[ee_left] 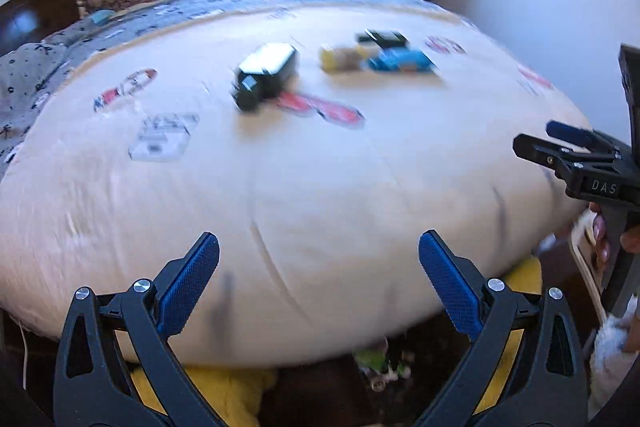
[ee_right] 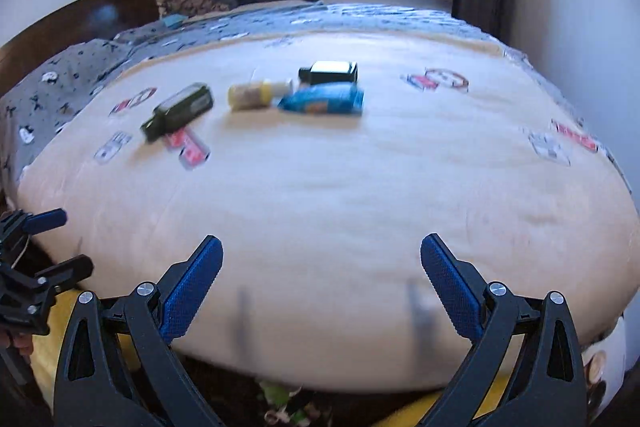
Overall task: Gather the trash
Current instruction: 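Grasp the dark green bottle with the left tool while the right tool grasps the blue wipes pack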
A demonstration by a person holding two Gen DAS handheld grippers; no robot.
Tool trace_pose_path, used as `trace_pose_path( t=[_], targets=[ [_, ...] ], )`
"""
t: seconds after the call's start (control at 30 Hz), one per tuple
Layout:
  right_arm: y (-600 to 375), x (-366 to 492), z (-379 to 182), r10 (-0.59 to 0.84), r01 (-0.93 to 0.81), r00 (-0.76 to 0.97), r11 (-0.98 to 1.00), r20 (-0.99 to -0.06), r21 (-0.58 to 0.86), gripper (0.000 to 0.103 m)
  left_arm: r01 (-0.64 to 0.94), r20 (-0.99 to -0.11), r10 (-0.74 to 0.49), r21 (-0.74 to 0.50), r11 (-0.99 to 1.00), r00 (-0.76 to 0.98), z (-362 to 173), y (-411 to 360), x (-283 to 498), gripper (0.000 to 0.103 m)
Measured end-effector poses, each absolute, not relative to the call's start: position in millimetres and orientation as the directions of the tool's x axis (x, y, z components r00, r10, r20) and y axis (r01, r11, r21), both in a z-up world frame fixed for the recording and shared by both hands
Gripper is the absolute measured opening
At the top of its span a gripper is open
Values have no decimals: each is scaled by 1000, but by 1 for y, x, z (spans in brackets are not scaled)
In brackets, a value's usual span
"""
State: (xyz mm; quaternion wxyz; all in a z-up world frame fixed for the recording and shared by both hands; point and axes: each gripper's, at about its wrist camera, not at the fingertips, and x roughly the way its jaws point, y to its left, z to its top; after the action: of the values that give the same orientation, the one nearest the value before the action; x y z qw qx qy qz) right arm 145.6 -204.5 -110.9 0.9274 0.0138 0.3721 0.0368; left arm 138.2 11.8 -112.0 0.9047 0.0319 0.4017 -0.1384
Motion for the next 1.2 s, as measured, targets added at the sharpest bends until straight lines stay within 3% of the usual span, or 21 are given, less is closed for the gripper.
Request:
trace_pose_path(
  t=[0.17, 0.4, 0.87, 1.2],
  targets=[
    [-206, 200, -106, 67, -21, 718, 997, -692, 75, 99, 214, -715, -203, -76, 974, 669, -101, 22, 189, 95],
    [-203, 262, -119, 16, 13, 695, 999, -719, 35, 99, 187, -707, -127, 8, 982, 696, -97, 18, 262, 95],
    [-183, 345, -142, 36, 29, 602, 997, -798, 68, 100, 199, -759, -91, 51, 979, 645, -124, -5, 333, 94],
    [-186, 369, -145, 59, 60, 597, 991, -800, 118, 99, 220, -788, -137, -2, 975, 600, -135, -7, 347, 57]
  ],
)
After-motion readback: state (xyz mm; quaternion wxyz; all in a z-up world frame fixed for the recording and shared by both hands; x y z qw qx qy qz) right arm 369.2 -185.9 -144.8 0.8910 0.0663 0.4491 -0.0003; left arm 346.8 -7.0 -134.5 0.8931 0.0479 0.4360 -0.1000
